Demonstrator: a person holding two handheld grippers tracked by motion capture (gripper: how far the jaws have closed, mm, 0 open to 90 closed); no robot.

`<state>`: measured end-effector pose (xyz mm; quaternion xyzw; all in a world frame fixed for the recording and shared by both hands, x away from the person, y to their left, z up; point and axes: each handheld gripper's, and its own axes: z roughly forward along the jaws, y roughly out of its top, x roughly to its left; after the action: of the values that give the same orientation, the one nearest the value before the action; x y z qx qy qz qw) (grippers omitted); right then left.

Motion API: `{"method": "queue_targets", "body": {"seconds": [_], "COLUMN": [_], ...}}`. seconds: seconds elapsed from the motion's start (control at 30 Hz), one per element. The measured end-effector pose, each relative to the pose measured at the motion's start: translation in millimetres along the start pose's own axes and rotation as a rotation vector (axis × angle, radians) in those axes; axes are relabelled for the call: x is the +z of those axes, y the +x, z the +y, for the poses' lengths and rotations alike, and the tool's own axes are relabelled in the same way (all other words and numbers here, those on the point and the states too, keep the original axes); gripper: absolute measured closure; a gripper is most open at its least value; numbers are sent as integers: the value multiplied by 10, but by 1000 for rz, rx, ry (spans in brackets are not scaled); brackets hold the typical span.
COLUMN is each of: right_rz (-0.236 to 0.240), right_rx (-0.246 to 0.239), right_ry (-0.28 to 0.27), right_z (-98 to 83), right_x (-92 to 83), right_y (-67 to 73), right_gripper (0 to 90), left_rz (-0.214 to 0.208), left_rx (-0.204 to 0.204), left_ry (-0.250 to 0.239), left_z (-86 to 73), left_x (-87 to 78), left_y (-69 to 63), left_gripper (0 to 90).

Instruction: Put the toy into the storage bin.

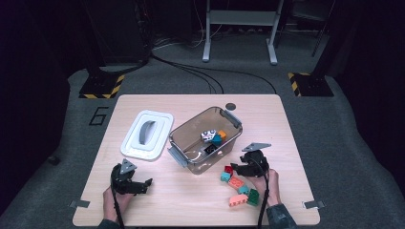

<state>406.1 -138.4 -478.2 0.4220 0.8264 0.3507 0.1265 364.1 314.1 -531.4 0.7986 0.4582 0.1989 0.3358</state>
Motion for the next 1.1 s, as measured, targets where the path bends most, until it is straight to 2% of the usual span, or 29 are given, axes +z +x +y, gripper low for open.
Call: {"method": "queue_targets", "body": {"seconds": [0.07,0.17,0.23,0.27,0.3,0.53,0.63,0.73,0.97,1.03,1.07,1.1], "right_rz": [20,22,23,19,19,-25,-31,-60,-83,-65,-65,-39], "right_rx": [-9,-35,-53,-44,-61,-34,-16,-13,13,14,14,-3], "right_ry": [15,27,54,64,70,108,105,107,105,64,64,58], "right_z": [30,52,74,80,82,54,25,13,-25,-32,-32,-15], "right_x": [43,92,154,164,174,209,201,178,117,70,70,63], "right_y": [29,43,77,94,84,38,4,-35,-99,-120,-120,-98], "right_gripper": [533,563,611,623,634,677,684,686,666,613,613,552], "left_rz": [0,-1,-4,-1,-4,-6,-6,-6,-6,-6,-6,-6], "left_rx": [0,-1,1,0,2,3,1,2,1,2,2,2], "left_ry": [1,1,9,1,9,13,11,11,11,11,11,11], "left_z": [0,1,4,1,4,5,4,4,4,5,5,4], "left_x": [-1,-1,-7,-1,-7,-10,-9,-9,-9,-9,-9,-9], "left_y": [0,0,2,0,3,3,2,2,2,3,2,3], "left_gripper": [6,6,6,6,6,6,6,6,6,6,6,6]}}
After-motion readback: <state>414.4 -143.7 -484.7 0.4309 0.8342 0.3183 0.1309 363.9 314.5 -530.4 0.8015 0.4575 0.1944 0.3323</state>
